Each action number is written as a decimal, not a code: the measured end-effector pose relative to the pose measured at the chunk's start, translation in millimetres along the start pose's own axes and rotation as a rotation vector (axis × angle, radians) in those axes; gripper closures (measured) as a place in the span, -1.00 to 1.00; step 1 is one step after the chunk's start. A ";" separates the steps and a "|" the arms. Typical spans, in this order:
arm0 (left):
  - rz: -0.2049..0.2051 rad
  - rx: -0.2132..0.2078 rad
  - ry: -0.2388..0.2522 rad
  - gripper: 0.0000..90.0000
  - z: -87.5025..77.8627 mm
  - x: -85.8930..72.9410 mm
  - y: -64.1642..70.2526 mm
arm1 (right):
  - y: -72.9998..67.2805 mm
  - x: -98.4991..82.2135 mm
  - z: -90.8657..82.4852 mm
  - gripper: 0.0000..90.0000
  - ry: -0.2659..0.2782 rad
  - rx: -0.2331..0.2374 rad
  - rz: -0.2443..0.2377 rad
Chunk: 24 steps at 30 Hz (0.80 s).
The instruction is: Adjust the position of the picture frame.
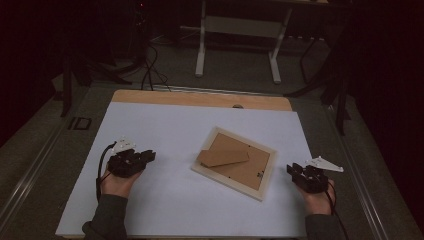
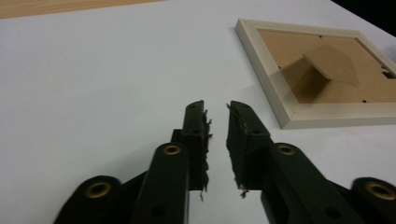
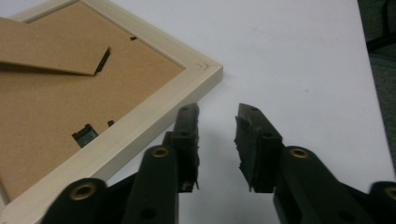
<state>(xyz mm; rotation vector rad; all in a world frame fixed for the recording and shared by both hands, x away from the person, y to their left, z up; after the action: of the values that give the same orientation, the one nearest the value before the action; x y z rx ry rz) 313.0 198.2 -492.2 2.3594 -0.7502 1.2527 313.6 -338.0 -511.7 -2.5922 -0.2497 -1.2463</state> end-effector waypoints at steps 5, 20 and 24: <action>0.009 -0.020 -0.010 0.98 13.7 4.3 0.5 | -1.5 -4.7 1.8 0.77 -0.005 0.009 0.025; 0.016 -0.053 -0.020 1.00 40.5 20.2 -1.2 | -19.8 -14.4 2.1 0.99 -0.046 0.046 0.007; 0.028 -0.051 -0.024 1.00 46.3 24.8 -0.5 | -27.3 -18.8 2.9 0.99 -0.064 0.050 -0.012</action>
<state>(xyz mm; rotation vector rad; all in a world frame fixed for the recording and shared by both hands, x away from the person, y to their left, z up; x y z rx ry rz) 354.7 166.6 -496.4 2.3351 -0.8162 1.2041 297.0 -312.0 -524.1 -2.5941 -0.3049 -1.1467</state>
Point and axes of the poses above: each handheld gripper's, and its own axes: z roughly forward along the jaws, x roughly out of its top, y roughly to its right, the point moved 2 cm from there along z, roughly forward along the jaws, and after that the axes turned 8 degrees about z, right-handed, at the moved point
